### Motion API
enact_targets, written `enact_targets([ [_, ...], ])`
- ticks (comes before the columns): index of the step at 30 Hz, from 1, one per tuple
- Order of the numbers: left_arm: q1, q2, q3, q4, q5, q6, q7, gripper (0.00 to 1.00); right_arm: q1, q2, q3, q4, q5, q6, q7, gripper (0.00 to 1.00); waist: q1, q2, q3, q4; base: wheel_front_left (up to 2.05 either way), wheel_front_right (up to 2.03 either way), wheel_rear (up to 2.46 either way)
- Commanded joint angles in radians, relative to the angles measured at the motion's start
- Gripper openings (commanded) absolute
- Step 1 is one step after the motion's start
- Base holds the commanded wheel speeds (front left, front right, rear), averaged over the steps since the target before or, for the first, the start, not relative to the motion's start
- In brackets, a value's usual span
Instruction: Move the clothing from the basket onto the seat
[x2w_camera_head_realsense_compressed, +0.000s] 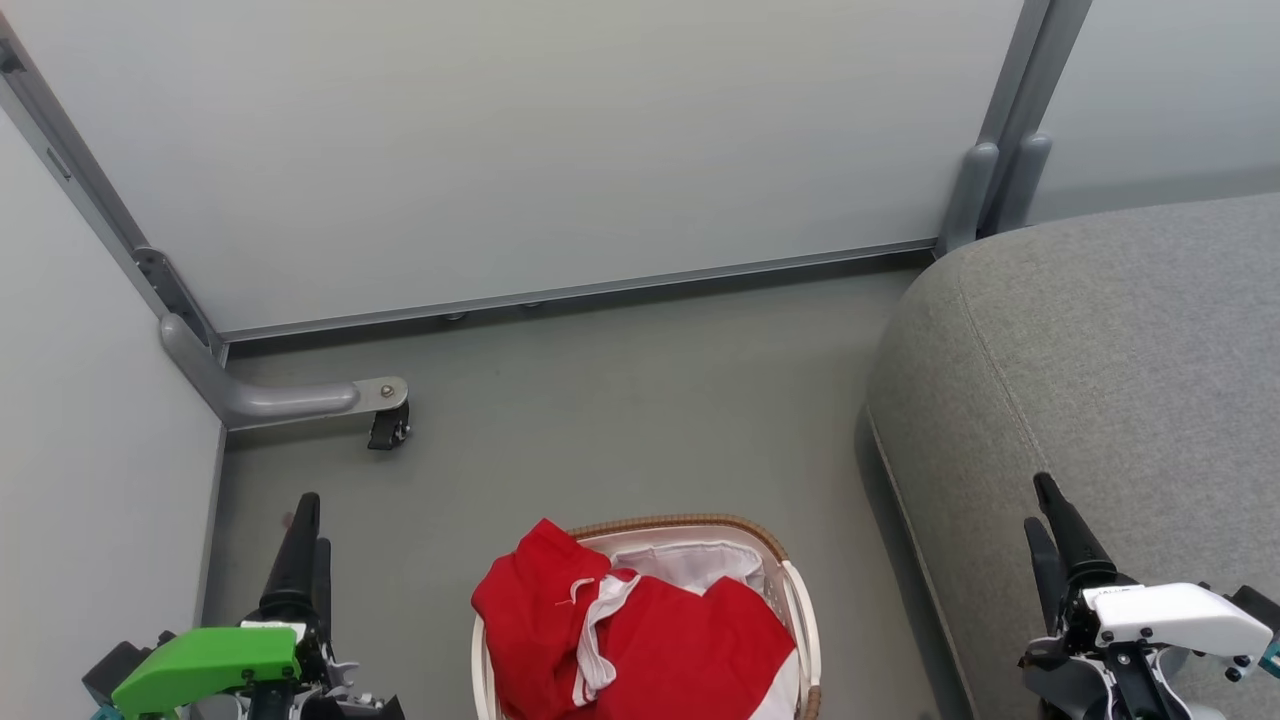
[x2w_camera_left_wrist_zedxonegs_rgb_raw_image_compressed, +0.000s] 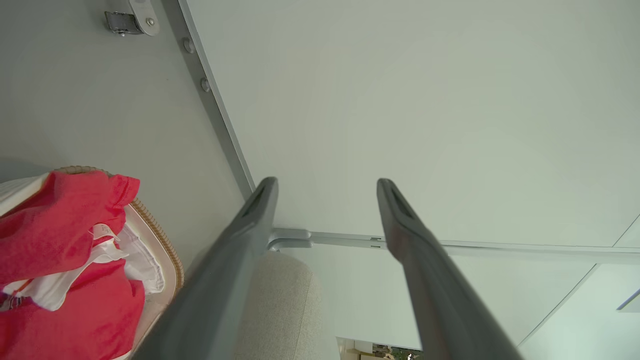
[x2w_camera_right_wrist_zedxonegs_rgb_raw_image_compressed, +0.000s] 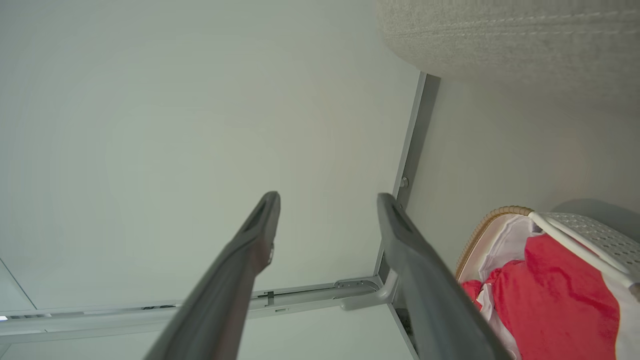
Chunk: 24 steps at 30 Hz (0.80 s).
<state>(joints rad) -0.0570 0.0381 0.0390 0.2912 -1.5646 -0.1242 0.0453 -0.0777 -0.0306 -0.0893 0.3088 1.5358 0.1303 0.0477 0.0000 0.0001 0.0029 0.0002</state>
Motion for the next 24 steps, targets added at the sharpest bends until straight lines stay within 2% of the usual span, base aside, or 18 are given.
enact_targets([
  [1,-0.016,0.004,-0.007,-0.020,0.018,-0.003,-0.012,1.00,-0.011,-0.009,-0.004,-0.013,-0.029,0.000,-0.013,1.00,0.0000,-0.0001,0.000,0.000,0.00,0.00,0.00],
  [5,-0.017,0.005,-0.015,-0.025,0.061,-0.003,-0.029,1.00,-0.011,-0.009,-0.014,-0.022,-0.099,0.000,-0.031,1.00,0.0000,-0.0001,0.000,0.001,0.00,0.00,0.00],
  [24,-0.018,0.008,-0.048,-0.087,0.445,0.003,-0.105,1.00,0.007,-0.013,-0.021,-0.125,-0.558,0.000,-0.107,1.00,0.0000,-0.0001,0.001,0.006,0.00,0.00,0.00],
])
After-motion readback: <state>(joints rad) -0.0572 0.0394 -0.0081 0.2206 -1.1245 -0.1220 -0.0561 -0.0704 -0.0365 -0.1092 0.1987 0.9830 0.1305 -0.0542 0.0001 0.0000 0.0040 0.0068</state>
